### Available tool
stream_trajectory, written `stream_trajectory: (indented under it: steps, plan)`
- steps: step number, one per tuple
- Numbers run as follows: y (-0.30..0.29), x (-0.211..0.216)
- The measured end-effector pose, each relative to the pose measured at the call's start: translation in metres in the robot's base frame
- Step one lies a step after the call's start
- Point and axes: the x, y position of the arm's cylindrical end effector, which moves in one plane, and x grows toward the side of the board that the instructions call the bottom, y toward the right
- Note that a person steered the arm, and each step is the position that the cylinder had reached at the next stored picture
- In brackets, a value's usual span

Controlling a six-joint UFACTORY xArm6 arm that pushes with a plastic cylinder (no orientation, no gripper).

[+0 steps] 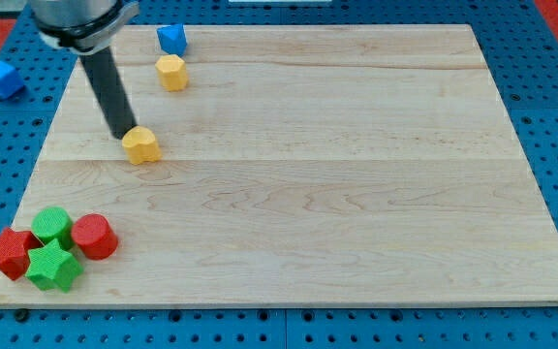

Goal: Push the red star into the bottom side of the yellow heart

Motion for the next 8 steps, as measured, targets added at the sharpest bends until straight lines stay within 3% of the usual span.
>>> stream_trajectory:
  steps: [1, 2, 5, 7, 8]
  plan:
    - [-0.057, 0.046]
    - [-0.077, 0.118]
    - [-0.088, 0.191]
    - [-0.077, 0.203]
    - [-0.055, 0.179]
